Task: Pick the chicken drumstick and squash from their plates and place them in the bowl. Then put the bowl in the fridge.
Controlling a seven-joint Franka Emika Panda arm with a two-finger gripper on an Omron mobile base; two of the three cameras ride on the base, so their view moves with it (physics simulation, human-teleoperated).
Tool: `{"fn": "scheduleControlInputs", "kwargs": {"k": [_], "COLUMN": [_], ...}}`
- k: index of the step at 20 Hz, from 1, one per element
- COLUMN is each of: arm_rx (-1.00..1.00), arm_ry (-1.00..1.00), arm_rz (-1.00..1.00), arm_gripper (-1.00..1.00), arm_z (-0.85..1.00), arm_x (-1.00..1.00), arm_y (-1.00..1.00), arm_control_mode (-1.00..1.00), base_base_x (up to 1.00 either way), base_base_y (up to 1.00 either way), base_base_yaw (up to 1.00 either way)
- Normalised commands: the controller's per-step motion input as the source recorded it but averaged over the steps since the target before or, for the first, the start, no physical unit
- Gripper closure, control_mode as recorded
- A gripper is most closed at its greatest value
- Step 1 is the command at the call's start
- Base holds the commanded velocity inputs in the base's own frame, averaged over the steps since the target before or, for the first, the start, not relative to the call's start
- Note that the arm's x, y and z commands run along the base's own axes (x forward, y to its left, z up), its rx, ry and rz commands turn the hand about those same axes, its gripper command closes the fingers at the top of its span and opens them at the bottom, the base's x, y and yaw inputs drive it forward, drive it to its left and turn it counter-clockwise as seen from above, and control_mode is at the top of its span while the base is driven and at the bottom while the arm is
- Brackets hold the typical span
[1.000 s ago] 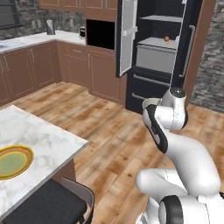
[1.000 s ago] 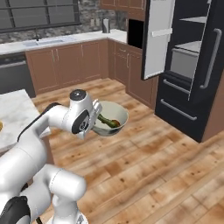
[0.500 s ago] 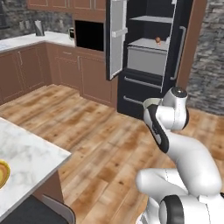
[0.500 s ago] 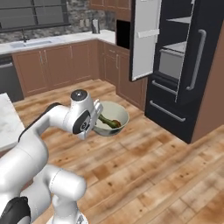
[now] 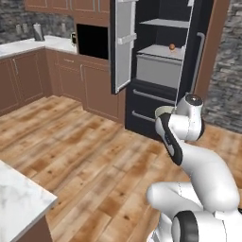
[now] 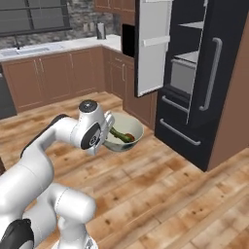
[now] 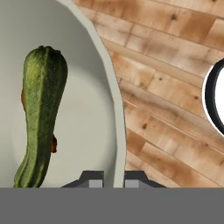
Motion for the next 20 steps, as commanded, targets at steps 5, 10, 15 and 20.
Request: {"fn": "scheduleControlInputs", "kwargs": {"k": [5,10,15,20], "arm_rx": [0.00,0.00,0.00,0.00], "arm_ry": [0.00,0.00,0.00,0.00], "arm_rz": [0.00,0.00,0.00,0.00], "arm_gripper": [1.00,1.00,1.00,1.00], "arm_z": [0.00,0.00,0.00,0.00], "arm_x": [0.00,0.00,0.00,0.00], "arm_y": [0.00,0.00,0.00,0.00], "arm_control_mode": [1.00,1.00,1.00,1.00], "base_base_x": [0.85,0.87,0.84,0.81], "base_base_y": [-0.14,-0.01,0.11,0.13], "base_base_yaw": [0.00,0.03,0.03,-0.06]}}
